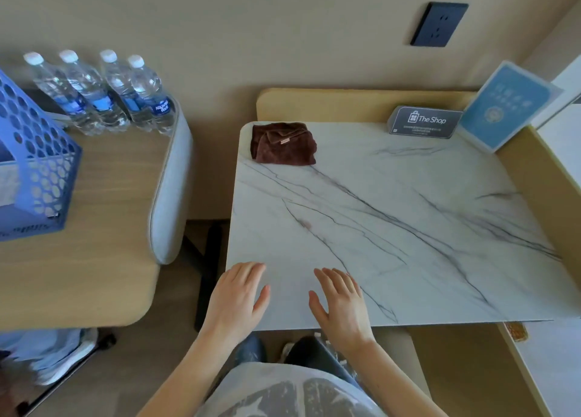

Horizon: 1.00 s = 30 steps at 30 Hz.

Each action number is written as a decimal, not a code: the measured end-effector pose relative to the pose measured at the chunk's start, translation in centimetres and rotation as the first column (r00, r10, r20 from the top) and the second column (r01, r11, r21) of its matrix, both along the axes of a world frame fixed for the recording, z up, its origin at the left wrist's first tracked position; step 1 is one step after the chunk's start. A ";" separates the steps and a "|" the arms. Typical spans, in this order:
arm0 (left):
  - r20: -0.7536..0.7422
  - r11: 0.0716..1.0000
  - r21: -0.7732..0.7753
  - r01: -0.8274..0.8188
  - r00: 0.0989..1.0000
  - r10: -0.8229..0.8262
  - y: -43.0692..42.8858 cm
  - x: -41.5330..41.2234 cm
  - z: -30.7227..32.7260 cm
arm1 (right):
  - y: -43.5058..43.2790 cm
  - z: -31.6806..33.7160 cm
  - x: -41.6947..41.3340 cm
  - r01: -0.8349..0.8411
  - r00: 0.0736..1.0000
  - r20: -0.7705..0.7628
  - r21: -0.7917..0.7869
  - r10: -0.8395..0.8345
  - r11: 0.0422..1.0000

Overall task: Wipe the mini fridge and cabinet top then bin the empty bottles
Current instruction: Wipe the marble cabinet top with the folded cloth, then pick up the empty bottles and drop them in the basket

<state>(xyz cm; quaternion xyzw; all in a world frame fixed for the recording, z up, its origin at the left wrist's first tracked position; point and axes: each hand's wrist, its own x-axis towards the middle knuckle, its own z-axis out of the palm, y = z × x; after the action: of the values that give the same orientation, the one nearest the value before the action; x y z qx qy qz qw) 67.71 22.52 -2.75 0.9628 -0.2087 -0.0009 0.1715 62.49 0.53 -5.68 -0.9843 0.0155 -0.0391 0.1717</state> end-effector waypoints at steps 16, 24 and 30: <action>0.129 0.996 -0.062 0.056 0.991 -0.047 2.4 -10.8 2.5 | 0.4 2.7 -10.6 0.012 0.976 0.216 0.043 -0.021 0.999; 0.060 0.996 -0.017 0.088 0.994 -0.087 9.7 -24.0 0.7 | 8.2 0.6 -25.3 0.057 0.976 0.209 0.013 -0.058 0.998; 0.013 0.996 0.003 0.088 0.996 -0.088 13.8 -33.9 0.3 | 11.6 0.0 -36.3 0.092 0.976 0.196 0.037 -0.097 0.995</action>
<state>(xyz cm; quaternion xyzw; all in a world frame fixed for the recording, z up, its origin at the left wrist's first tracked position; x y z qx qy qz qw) 33.78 36.37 -2.42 0.9529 -0.2519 -0.0023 0.1687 26.15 12.12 -5.69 -0.9712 0.0457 -0.1443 0.1838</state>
